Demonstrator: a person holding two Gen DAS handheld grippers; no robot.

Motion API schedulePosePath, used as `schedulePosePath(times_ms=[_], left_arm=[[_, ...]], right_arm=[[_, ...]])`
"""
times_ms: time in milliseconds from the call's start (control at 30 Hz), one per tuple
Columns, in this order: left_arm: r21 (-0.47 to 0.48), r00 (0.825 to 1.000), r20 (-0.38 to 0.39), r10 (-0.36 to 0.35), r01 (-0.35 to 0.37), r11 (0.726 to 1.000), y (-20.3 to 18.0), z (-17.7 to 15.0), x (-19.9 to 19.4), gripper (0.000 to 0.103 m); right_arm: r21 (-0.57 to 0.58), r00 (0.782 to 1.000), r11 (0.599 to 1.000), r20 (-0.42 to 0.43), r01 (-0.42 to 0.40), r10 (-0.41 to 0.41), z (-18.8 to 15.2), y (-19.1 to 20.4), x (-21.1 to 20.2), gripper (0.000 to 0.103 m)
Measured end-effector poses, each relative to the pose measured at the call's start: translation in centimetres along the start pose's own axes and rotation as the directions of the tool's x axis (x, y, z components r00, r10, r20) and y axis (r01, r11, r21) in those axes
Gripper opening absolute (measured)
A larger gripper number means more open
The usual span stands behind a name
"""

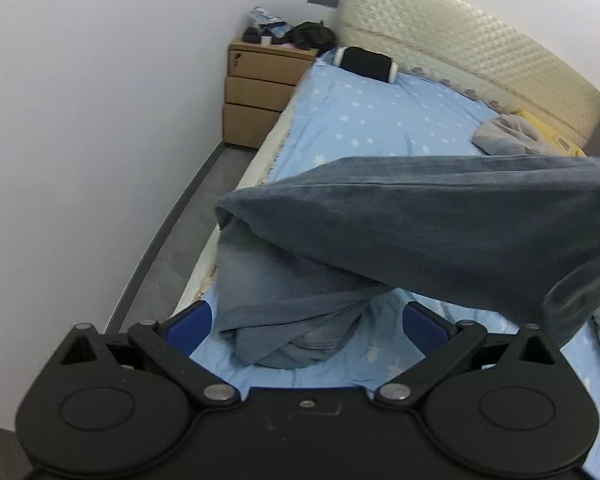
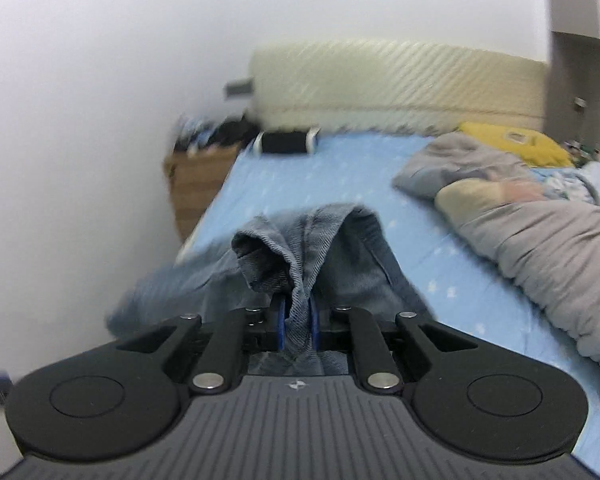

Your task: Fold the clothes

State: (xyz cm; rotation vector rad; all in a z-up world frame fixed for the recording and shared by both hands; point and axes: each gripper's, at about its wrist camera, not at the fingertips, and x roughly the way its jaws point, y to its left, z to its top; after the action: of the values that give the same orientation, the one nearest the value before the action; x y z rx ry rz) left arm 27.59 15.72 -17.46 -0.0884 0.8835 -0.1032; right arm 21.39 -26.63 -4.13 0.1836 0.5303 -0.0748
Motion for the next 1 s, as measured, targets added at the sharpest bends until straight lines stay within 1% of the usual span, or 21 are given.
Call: schedulePosePath(times_ms=[33,67,133,267,333,433,600,700,800,900,1000], left_arm=[[0.008,1.000,0.002,-0.003,0.003,1.000,-0.3,0.1,-0.1,0.102],[0.016,1.000,0.004,-0.006,0.006,1.000,-0.7,0.1,-0.1,0.102],[0.031,1.000,0.012,-0.007,0.006,0.999,-1.6,0.1,-0.4,0.102],[0.052,1.000,0.025,0.004,-0.006,0.999,-4.0,-0.3,-1.1,0.102],[0.056,0.999,0.026,0.020,-0.021,0.998,-5.5,-0.7,-1.6,0.102],[0.061,0.999,0.028,0.042,-0.044,0.997,-7.8,-1.4,-2.3,0.102],[0.069,0.996,0.032,0.080,-0.082,0.994,-11.7,-2.5,-3.6,0.102],[0.078,0.993,0.036,0.113,-0.116,0.990,-14.3,-3.1,-4.4,0.102],[0.080,0.988,0.039,0.150,-0.153,0.985,-17.2,-3.5,-5.1,0.102],[0.075,0.985,0.034,0.168,-0.170,0.983,-19.7,-3.7,-5.3,0.102],[0.077,0.984,0.019,0.178,-0.179,0.981,-21.4,-3.7,-5.3,0.102]], right_arm=[[0.026,1.000,1.000,0.022,0.003,-0.004,0.9,-1.0,-0.7,0.011],[0.050,0.999,0.999,0.043,0.007,-0.009,1.1,-1.4,-0.9,0.010],[0.085,0.996,0.996,0.085,0.011,-0.018,0.8,-1.3,-0.6,0.009],[0.153,0.986,0.988,0.160,0.016,-0.040,1.5,-3.3,-1.4,0.007],[0.156,0.979,0.988,0.199,0.019,-0.050,1.9,-5.0,-2.6,0.006],[0.145,0.971,0.989,0.229,0.039,-0.072,1.6,-7.0,-3.2,0.006],[0.206,0.959,0.975,0.252,0.078,-0.130,1.7,-14.1,-3.8,0.006],[0.239,0.954,0.961,0.230,0.138,-0.194,1.2,-19.4,-3.6,0.006],[0.300,0.953,0.933,0.165,0.197,-0.254,-0.2,-25.3,-2.7,0.006],[0.323,0.949,0.906,0.061,0.275,-0.310,-2.5,-30.7,-0.9,0.006],[0.329,0.947,0.890,-0.049,0.317,-0.319,-5.6,-34.1,1.7,0.006]])
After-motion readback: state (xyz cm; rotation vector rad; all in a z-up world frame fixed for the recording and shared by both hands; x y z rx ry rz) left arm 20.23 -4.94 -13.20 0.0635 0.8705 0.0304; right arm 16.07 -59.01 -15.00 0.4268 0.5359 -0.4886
